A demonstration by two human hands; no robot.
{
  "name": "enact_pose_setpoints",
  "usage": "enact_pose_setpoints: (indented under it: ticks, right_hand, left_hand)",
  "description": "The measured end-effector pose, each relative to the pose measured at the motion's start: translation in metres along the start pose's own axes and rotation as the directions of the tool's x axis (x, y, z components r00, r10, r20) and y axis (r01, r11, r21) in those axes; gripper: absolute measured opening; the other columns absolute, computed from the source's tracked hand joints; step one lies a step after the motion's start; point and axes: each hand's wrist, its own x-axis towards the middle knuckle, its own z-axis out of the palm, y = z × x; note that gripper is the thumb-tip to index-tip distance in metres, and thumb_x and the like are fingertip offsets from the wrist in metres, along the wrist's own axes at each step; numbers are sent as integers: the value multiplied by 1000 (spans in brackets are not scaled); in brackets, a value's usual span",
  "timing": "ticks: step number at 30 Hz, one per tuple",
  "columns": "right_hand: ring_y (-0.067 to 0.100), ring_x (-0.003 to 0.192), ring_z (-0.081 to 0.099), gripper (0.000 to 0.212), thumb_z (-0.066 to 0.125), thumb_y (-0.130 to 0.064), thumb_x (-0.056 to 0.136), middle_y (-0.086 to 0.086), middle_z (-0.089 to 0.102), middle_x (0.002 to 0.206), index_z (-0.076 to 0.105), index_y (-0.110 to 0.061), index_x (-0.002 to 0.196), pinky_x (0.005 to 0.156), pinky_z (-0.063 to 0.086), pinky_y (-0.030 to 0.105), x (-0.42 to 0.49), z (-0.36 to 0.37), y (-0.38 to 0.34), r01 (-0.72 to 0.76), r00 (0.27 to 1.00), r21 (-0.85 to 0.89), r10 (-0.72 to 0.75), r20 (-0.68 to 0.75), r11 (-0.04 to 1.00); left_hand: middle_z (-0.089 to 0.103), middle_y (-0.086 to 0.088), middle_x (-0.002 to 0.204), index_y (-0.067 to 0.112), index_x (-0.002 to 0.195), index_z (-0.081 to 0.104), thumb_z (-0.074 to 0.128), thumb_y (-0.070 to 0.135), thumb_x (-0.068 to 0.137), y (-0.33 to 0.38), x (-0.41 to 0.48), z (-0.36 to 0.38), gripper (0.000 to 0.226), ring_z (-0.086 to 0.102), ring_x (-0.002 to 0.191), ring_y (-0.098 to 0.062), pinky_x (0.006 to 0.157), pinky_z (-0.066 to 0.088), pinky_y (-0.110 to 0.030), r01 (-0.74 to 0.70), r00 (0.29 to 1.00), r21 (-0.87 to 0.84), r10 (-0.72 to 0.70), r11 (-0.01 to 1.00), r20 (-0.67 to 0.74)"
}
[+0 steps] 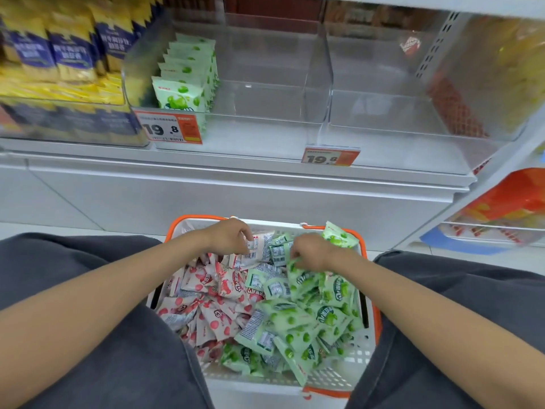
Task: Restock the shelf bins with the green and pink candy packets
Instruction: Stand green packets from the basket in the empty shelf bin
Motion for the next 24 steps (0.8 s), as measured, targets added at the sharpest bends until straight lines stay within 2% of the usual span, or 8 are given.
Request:
enact_pose_setpoints:
  ticks: [3,5,7,9,11,15,19,24]
  right_hand:
    - [19,61,47,22,63,-12,89,7,48,67,52,-7,71,66,46,36,-4,-36,6,-78,981,535,161,-110,841]
    - [19,65,59,15,63,-10,93,6,55,73,54,-4,82,71,56,33,-10,-57,1,-57,962,870,260,-84,489]
    - [21,77,68,5,60,-5,93,12,67,88,59,-1,93,80,59,32,-13,-68,-10,-21,968,993,250,-9,116]
    - [25,90,70,14,60,0,91,18,70,103,58,3,105,81,59,31,-12,-70,-20,-4,976,999,217,14,-46]
    - [28,94,70,25,63,5,88,20,69,110,55,3,112,82,59,32,-9,-67,-25,-27,974,1000,224,23,13]
    - [21,105,65,45,73,-4,82,9,67,115,54,-6,122,85,54,26,-4,-75,-28,14,962,942,251,-103,334]
    - [16,102,66,37,75,-8,81,4,70,110,62,-11,115,80,52,17,0,-97,-38,173,925,913,257,-279,369]
    - [4,77,68,17,77,-6,80,3,72,90,66,-15,90,67,50,13,12,-147,-62,330,842,832,260,-473,445]
  left_hand:
    - [62,-3,118,13,132,49,71,12,87,1,-1,-6,50,63,96,-17,78,54,-30,55,998,-169,-53,984,16]
    - [64,-2,121,20,131,48,73,9,85,5,-4,-13,53,63,108,-19,92,52,-36,81,996,-400,-62,913,61]
    - [69,-2,117,15,126,54,76,11,83,8,-5,-19,48,65,111,-18,98,50,-35,86,996,-617,-52,782,72]
    - [72,-3,113,10,124,58,75,10,83,8,-6,-24,44,67,107,-17,97,52,-33,50,998,-759,-62,649,13]
    - [73,-6,111,7,123,58,73,3,83,7,-6,-28,43,70,101,-17,91,55,-31,-12,993,-818,-92,575,-79]
    - [73,-8,104,9,108,63,73,-1,83,11,-13,-39,29,70,97,-22,89,57,-35,-117,975,-705,-56,699,-217]
    - [71,-5,97,10,103,66,71,-1,85,15,-21,-63,22,66,85,-13,73,55,-24,-246,932,-562,33,790,-362]
    - [71,3,97,10,110,67,74,4,83,20,-36,-116,29,66,80,1,72,51,-13,-455,773,-443,95,773,-628]
